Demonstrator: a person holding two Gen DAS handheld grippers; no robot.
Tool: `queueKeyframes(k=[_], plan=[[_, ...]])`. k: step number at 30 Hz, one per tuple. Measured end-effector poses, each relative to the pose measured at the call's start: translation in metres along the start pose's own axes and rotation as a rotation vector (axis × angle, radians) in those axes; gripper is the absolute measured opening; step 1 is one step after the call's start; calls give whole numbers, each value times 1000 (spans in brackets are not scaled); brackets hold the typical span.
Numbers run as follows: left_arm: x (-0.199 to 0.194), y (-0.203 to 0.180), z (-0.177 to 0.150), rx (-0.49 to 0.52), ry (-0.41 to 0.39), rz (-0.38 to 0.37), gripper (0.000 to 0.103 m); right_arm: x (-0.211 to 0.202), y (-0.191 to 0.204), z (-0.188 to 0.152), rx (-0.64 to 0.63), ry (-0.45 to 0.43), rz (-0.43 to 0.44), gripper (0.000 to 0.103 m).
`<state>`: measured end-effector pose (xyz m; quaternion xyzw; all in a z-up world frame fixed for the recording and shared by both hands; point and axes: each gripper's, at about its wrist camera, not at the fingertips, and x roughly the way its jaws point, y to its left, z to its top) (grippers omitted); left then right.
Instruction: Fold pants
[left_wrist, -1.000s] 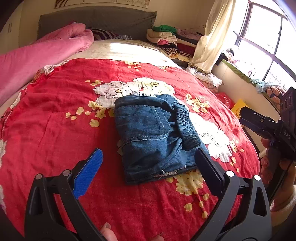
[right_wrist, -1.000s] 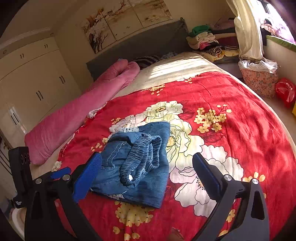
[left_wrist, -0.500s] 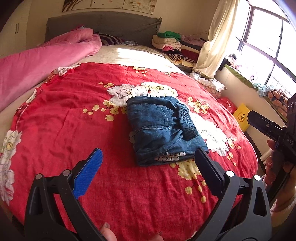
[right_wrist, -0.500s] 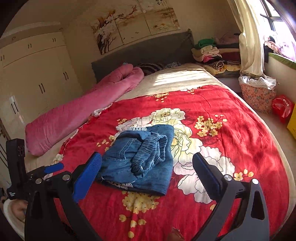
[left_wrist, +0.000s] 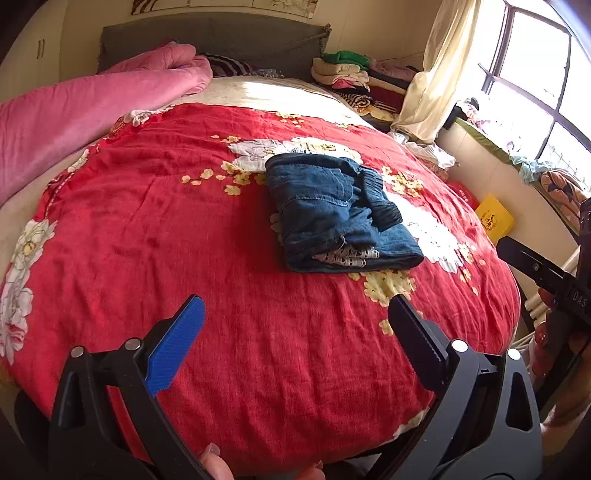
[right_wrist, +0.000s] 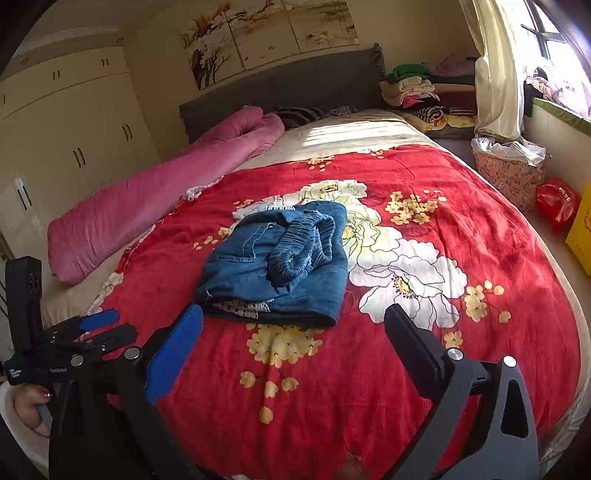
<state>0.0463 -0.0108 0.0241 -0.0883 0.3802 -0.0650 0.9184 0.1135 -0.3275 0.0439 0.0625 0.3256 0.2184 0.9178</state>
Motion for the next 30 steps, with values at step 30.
queueKeyframes(k=[30], plan=[[25,-6,-33,5,57,6,93,18,-10,-49,36,68,-63,98]])
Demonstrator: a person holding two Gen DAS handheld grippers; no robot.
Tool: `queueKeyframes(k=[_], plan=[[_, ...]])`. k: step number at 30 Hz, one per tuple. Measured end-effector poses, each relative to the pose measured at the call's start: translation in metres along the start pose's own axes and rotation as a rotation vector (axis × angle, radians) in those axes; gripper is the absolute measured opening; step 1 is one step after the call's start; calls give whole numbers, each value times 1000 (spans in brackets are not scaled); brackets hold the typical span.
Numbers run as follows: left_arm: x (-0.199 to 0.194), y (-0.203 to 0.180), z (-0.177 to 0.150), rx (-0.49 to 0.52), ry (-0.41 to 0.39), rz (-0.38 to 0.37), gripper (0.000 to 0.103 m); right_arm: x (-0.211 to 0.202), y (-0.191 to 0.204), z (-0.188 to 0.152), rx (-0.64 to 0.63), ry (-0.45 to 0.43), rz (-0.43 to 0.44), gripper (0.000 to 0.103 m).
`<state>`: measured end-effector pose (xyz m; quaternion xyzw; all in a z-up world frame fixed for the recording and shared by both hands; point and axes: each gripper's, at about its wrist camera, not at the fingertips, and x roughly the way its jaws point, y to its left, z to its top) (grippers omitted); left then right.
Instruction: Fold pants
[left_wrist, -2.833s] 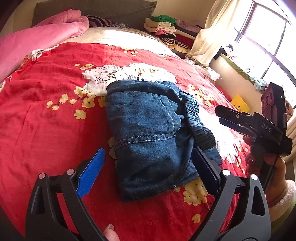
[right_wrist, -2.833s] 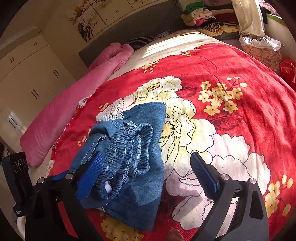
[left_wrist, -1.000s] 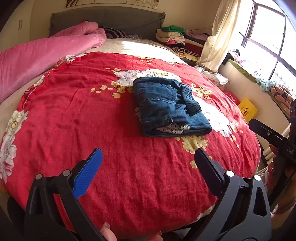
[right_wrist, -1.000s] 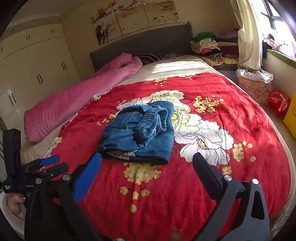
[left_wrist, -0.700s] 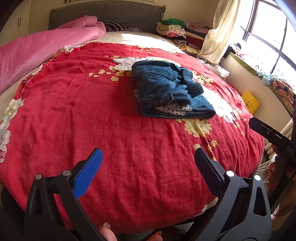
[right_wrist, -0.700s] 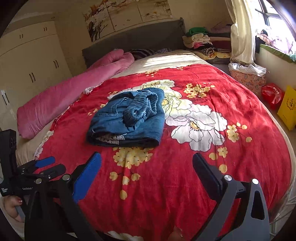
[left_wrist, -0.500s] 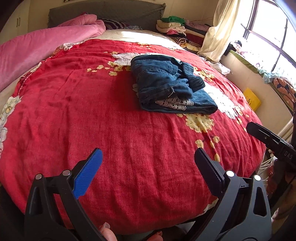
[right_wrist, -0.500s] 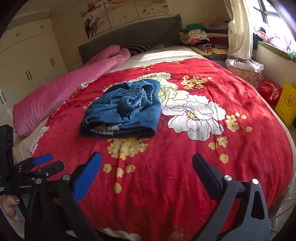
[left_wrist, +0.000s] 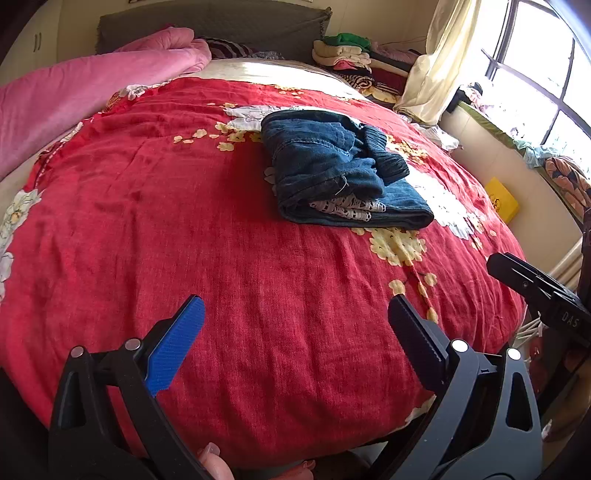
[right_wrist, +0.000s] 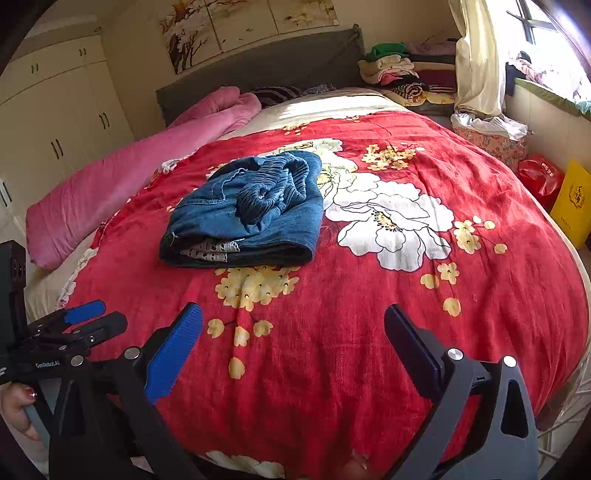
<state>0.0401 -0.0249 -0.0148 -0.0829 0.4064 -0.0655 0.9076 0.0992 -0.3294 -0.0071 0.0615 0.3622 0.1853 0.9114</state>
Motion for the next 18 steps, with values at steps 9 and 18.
queueKeyframes(k=[9,18], plan=[[-1,-2,0,4,5,-2,93,-1,2,-1,-8,2,-8,98],[-1,-3,0,6,-1,-3,93,-1,2,-1,-10,4,-16,98]])
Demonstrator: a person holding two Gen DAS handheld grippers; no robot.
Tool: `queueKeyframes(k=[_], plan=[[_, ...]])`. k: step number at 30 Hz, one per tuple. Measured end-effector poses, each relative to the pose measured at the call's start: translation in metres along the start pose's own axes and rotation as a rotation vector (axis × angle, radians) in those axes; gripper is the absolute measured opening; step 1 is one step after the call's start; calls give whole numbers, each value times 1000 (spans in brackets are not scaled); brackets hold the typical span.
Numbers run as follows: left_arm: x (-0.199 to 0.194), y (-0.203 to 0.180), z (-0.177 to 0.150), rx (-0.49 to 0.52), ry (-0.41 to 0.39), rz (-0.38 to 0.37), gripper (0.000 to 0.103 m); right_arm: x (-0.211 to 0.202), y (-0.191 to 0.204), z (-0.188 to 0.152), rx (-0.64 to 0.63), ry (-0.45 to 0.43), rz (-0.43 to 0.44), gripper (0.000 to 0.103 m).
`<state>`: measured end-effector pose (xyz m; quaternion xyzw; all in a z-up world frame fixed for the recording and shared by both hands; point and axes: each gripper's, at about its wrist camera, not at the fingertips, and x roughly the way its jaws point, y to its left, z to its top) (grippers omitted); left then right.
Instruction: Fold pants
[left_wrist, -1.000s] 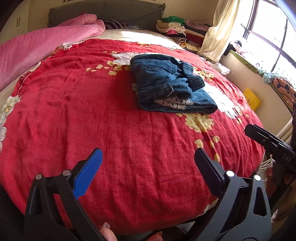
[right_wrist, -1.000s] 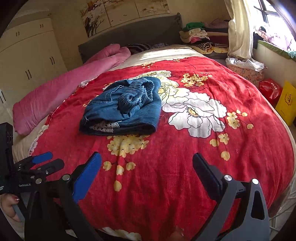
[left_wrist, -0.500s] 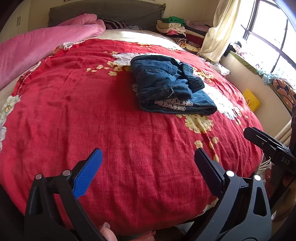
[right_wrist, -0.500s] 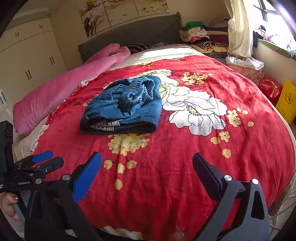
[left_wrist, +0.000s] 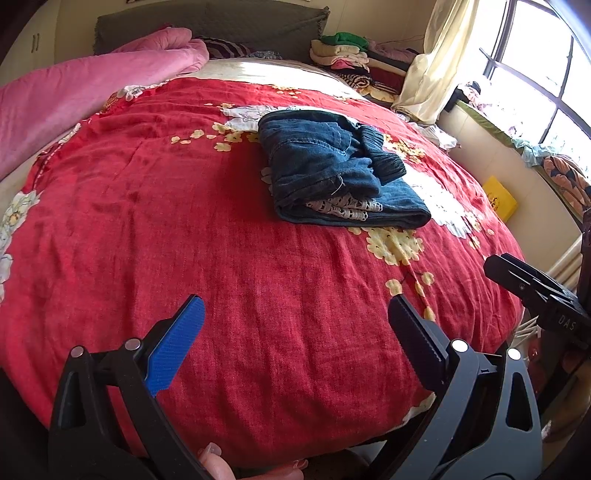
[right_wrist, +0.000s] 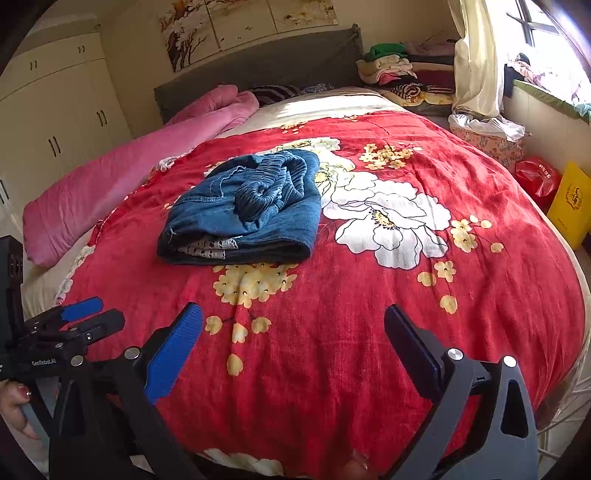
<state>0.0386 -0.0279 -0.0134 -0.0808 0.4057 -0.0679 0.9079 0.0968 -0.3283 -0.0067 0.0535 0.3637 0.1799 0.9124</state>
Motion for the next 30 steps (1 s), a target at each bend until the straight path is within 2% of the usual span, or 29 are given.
queueKeyframes(k=[30], plan=[[-2,0,1,7,-5,13,93,-3,1,-1,-15,0,-25,98]])
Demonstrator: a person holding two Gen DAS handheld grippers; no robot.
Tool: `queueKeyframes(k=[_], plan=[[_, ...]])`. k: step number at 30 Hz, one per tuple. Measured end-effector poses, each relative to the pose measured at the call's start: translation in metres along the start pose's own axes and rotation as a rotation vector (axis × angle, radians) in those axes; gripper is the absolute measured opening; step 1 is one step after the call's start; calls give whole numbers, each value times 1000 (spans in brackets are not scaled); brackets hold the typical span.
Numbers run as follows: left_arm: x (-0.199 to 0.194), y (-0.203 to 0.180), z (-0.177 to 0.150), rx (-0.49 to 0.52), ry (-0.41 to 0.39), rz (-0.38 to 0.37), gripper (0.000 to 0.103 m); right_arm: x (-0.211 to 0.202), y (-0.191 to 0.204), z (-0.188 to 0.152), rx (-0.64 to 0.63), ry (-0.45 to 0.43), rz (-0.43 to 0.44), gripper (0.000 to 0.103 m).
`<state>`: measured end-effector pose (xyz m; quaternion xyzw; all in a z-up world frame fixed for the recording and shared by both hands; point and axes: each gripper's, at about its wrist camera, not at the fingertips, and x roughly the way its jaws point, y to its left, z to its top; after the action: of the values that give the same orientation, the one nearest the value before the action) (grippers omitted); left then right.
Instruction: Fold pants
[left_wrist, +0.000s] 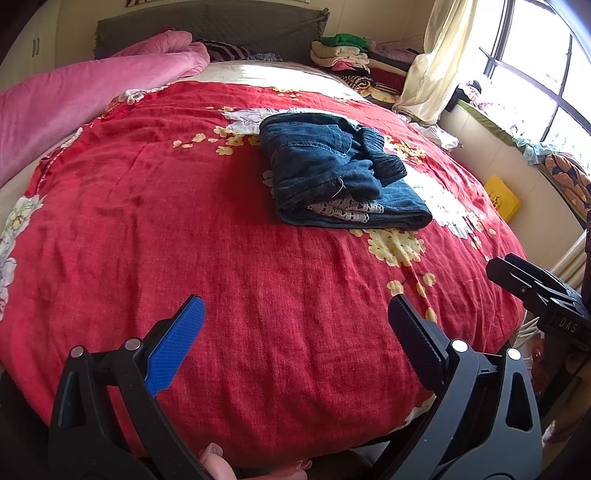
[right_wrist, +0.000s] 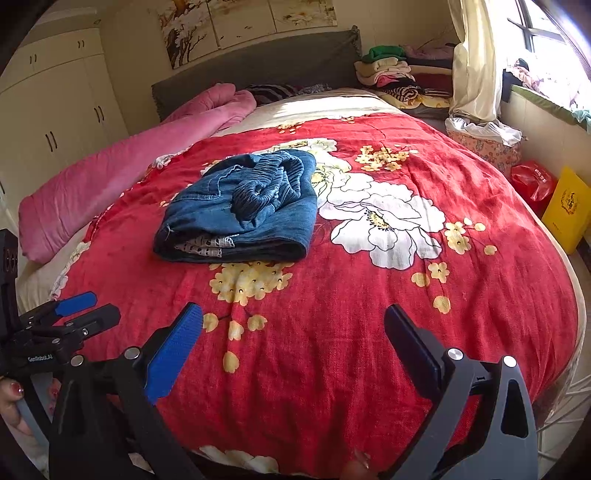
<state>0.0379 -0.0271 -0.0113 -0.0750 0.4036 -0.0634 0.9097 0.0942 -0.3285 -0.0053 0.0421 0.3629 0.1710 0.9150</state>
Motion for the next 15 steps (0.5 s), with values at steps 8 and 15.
queueKeyframes(k=[8,15], plan=[[1,2,0,-4,3,-2,93,1,0,0,0,7,-10,98],[0,3,1,-4,1,0,93,1,1,0,-10,9,-19,98]])
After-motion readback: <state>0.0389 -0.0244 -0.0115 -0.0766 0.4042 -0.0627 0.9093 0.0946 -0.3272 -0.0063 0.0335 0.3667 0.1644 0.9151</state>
